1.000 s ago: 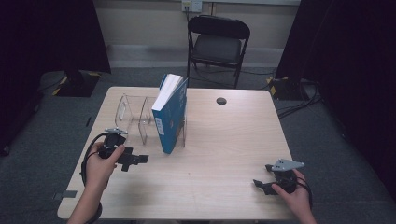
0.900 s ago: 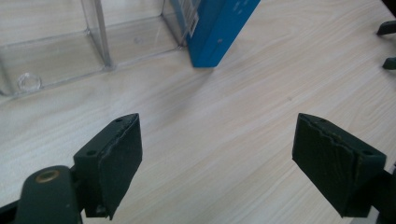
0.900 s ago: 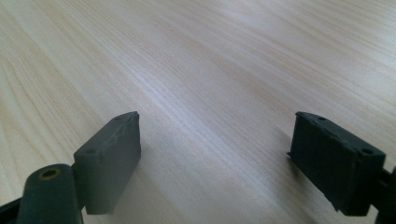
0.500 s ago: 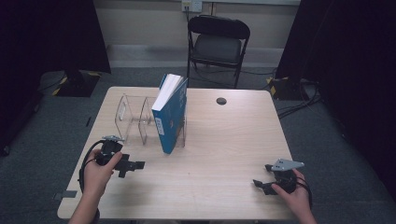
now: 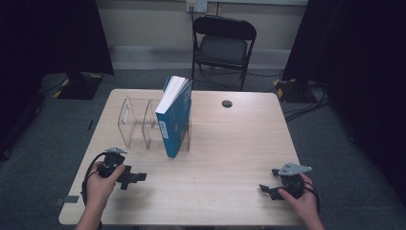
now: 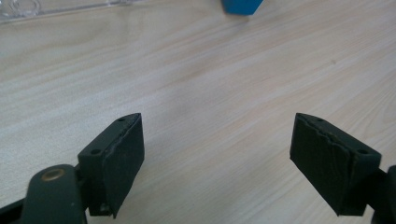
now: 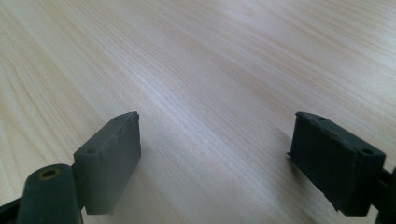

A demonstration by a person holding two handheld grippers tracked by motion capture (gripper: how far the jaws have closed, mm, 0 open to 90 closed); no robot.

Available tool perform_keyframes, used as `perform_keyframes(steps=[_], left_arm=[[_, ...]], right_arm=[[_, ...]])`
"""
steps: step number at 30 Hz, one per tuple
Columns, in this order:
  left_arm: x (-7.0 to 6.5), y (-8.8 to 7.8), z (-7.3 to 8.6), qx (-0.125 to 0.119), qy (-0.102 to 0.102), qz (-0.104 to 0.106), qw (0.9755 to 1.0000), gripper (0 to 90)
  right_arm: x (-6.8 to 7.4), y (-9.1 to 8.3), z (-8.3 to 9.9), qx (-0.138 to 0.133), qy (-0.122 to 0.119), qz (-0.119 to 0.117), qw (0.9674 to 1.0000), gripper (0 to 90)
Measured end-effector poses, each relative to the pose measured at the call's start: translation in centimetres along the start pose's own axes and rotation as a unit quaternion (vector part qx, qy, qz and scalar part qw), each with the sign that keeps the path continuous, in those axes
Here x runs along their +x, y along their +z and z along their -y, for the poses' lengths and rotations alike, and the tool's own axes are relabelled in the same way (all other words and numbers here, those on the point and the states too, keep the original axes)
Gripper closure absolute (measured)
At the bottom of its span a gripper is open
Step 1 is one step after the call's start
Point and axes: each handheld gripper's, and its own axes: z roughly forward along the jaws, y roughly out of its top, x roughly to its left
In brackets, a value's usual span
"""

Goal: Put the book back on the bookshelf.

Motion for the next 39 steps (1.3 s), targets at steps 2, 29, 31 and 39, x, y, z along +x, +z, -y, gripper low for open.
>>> perform_keyframes(steps=[2, 29, 31, 39], left_arm=[[0.1, 0.3, 0.4, 0.003, -0.001, -0.003, 1.0000, 17.8], [-0.6, 3.0, 3.7, -0.030, 0.147, -0.084, 0.9852, 0.0], [-0.5, 3.0, 4.0, -0.042, 0.148, -0.082, 0.9847, 0.0], [-0.2, 3.1, 4.3, -0.069, 0.154, -0.080, 0.9825, 0.0]], right_arm=[[0.0, 0.0, 0.0, 0.000, 0.000, 0.000, 1.0000, 15.7], [0.0, 0.0, 0.0, 0.001, -0.001, -0.001, 1.0000, 15.7], [0.0, 0.0, 0.0, 0.001, -0.001, -0.001, 1.0000, 15.7], [0.0, 0.0, 0.0, 0.001, -0.002, -0.001, 1.0000, 15.7]])
